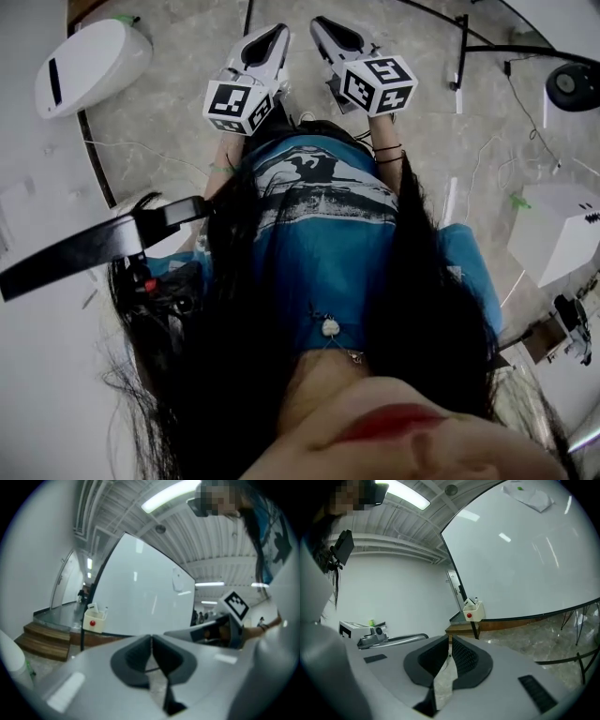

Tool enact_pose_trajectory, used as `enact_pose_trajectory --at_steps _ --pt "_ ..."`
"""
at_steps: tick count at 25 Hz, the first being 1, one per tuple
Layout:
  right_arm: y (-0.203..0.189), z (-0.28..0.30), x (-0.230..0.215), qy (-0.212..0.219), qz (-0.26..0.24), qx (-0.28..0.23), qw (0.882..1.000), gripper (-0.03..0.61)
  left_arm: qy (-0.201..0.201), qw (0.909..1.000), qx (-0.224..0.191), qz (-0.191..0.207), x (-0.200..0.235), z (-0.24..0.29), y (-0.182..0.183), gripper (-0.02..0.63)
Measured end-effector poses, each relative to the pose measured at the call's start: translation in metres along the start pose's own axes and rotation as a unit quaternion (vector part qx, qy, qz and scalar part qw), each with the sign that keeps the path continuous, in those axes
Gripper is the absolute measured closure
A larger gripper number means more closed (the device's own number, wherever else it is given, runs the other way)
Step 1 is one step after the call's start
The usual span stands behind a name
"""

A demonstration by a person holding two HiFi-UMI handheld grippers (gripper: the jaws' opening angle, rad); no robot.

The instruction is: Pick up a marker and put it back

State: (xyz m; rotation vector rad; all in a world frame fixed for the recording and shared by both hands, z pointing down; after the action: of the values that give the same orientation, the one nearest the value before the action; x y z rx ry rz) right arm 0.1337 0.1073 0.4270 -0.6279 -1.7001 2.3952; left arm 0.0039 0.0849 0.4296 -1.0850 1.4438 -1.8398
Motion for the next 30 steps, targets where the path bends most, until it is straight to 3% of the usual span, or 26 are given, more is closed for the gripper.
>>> enact_pose_trajectory --at_steps 5,11,15,20,30 --pt "-0.018 -0.048 0.022 0.032 -0.003 0.001 0.999 0.561 0.024 0.9996 0.009 0.009 -0.054 -0.033 -0.015 0.606" --pt "-0.026 -0.081 0.054 0.056 -0.014 -0.01 0.998 0.563 0.05 0.9985 -0.001 0.025 -0.083 -0.07 -0.013 0.606" --pt "-0.031 -0.09 0.056 0.061 -0.014 -0.007 0.998 0.563 0.046 0.9985 0.003 0.029 -0.098 -0.073 -0.017 0.606" --pt "-0.042 -0.073 0.099 0.069 -0.011 0.001 0.998 0.563 0.039 0.9988 0.008 0.028 -0.088 -0.116 -0.024 0.606" --pt "-0.054 -0.054 0.165 0.078 -0.005 0.015 0.997 0.563 0.08 0.9967 -0.006 0.014 -0.05 -0.186 -0.017 0.606"
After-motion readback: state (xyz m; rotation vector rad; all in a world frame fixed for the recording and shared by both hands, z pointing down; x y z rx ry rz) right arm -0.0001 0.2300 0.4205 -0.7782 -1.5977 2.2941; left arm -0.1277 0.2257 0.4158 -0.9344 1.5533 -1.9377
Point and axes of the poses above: the fingertips, and each gripper's own axes: z forward along the fingers, x to its left, y out of its top, the point moved 6 cm from there along -z, backward along the fingers, and after that the axes turned 5 degrees about -z, right-handed, at the moved point
